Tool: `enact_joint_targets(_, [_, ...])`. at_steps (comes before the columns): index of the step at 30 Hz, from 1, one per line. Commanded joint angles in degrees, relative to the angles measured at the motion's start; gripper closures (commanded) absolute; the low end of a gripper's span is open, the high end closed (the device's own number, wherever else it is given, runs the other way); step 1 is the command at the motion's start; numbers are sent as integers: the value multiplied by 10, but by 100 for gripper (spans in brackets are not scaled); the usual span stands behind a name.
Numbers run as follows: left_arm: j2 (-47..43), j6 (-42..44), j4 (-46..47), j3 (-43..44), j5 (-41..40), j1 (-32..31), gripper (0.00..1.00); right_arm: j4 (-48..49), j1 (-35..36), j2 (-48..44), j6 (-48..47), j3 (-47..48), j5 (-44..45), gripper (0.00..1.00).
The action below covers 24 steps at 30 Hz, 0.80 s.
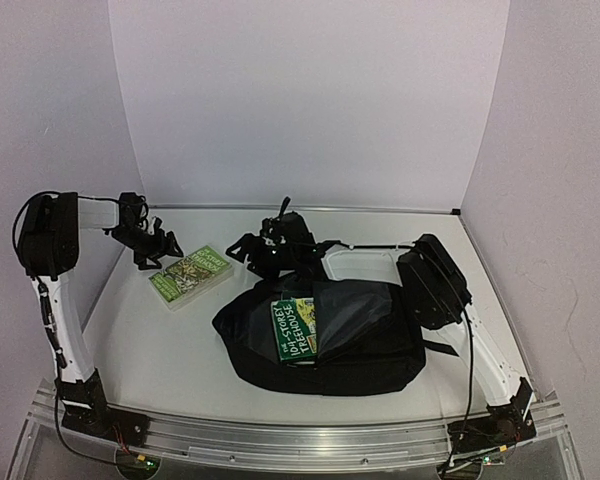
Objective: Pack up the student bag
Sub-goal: Pick up the book from the center of the board.
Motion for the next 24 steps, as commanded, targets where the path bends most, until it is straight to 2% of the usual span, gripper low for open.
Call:
enact_joint_targets(1, [0,25,-27,10,-17,-8,17,-10,5,18,23,22,10,17])
enact_joint_targets(4, [-12,29,-33,-3,-15,-12,17,-20,6,24,26,29,11,17])
enact_joint_targets(13, [-60,31,-42,-65,2,-88,17,-70,7,47,22,46,32,18])
enact_joint_targets(17, [-103,1,-29,-104,6,-113,17,-74,7,49,20,43,31,19])
enact_joint_targets(21, [-161,-53,27,-169,34,-127,17,-75,7,48,22,32,25,19])
enact_joint_targets(24, [-178,-83,58,-193,22,-127,17,-74,7,51,23,30,16,20])
